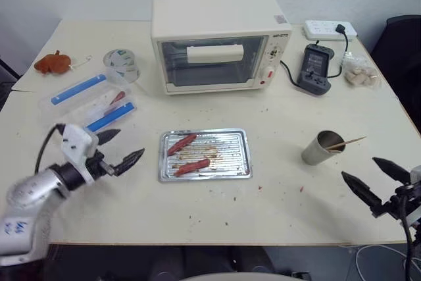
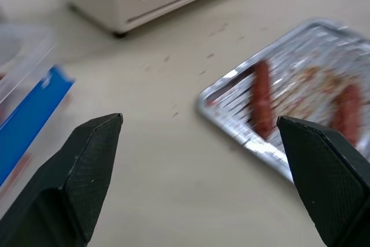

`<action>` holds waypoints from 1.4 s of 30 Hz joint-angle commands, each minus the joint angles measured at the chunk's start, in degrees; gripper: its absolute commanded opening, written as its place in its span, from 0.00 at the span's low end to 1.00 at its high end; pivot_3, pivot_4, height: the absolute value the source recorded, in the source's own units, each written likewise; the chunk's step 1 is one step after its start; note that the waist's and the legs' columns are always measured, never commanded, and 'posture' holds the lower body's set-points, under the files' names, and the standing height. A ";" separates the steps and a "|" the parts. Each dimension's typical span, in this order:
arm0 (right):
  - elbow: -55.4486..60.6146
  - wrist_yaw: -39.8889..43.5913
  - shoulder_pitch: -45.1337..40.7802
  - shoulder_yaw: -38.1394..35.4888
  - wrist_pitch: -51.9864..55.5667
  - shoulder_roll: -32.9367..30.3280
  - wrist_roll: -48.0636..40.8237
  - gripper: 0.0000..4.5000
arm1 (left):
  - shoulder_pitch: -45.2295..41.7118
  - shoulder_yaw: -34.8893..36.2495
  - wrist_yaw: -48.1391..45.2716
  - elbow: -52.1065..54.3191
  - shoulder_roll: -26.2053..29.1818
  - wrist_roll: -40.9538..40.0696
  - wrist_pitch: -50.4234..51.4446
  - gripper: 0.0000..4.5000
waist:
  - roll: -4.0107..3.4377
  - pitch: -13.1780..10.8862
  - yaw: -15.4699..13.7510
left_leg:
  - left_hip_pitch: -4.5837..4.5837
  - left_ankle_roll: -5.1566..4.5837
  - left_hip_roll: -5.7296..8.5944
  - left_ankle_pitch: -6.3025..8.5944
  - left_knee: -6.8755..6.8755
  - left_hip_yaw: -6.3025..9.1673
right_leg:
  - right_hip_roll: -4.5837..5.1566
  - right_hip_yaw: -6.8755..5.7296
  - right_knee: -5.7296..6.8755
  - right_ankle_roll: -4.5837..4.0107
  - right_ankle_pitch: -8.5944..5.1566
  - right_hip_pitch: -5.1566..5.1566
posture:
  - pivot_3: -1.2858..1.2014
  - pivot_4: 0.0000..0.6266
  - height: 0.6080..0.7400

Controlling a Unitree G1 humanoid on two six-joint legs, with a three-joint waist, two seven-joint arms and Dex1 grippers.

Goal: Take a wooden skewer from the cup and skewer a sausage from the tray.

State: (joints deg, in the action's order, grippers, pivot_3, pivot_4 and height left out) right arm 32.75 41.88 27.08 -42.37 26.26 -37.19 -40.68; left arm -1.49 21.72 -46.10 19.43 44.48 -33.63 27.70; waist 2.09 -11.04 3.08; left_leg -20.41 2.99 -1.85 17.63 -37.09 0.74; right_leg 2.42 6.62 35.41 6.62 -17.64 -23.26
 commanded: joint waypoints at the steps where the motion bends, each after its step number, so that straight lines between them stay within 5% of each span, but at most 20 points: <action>1: 3.87 0.89 -1.56 -2.87 3.45 -4.26 -5.83 1.00 | -6.16 -2.90 -9.01 1.37 4.82 -7.00 4.73 0.99 | -0.01 -0.02 0.05 | -0.01 0.00 0.00 0.00 0.00 -0.02 | 0.01 0.00 0.00 0.00 0.00 0.00 | 0.52 0.24 1.00; 6: 3.18 0.94 -6.23 -0.18 5.19 -8.60 -5.94 1.00 | -16.95 -11.68 -16.66 -0.04 6.55 -8.12 6.73 0.99 | 0.01 -0.05 0.14 | -0.02 0.00 0.01 0.01 0.03 -0.05 | -0.01 0.02 -0.07 0.05 0.02 -0.01 | 0.52 0.24 1.00; 12: 3.90 -1.52 -9.80 3.21 6.47 -6.62 -6.71 1.00 | -24.85 -18.95 -17.98 -1.23 1.00 -6.88 6.57 0.99 | -0.01 -0.06 -0.09 | -0.26 -0.05 0.01 0.04 0.02 0.12 | -0.09 0.00 0.00 0.97 0.52 -0.18 | 0.52 0.24 1.00; 25: 1.53 -3.51 -10.68 7.61 4.35 -2.73 -3.46 1.00 | -29.66 -21.96 -18.82 -4.65 -3.34 -4.19 4.50 0.99 | -0.01 -0.06 -0.16 | -0.37 -0.08 0.02 0.05 -0.07 0.19 | -0.10 -0.03 0.00 1.07 0.58 -0.24 | 0.52 0.24 1.00; 31: 0.80 -3.66 -11.57 8.39 3.83 -2.20 -2.71 0.58 | -30.88 -22.41 -18.76 -4.79 -4.20 -3.71 4.49 1.00 | -0.02 -0.07 -0.14 | -0.37 -0.08 0.03 0.05 -0.06 0.20 | -0.10 -0.03 0.02 1.08 0.58 -0.25 | 0.52 0.24 1.00; 42: -0.16 -3.98 -12.32 9.50 3.42 -1.34 -1.95 0.58 | -33.41 -22.84 -18.66 -6.90 -5.89 -2.40 3.63 1.00 | -0.02 -0.07 -0.21 | -0.38 -0.08 0.03 0.04 -0.07 0.21 | -0.10 -0.04 0.03 1.11 0.59 -0.25 | 0.52 0.24 1.00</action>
State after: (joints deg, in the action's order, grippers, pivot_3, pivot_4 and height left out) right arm 32.85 38.16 14.94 -32.09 31.15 -39.03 -42.76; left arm -33.60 -1.16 -64.53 12.52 38.78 -36.42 32.35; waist 2.07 -11.11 2.87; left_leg -20.78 2.91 -1.82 17.68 -37.17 0.95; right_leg 2.32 6.58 35.44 7.73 -17.05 -23.51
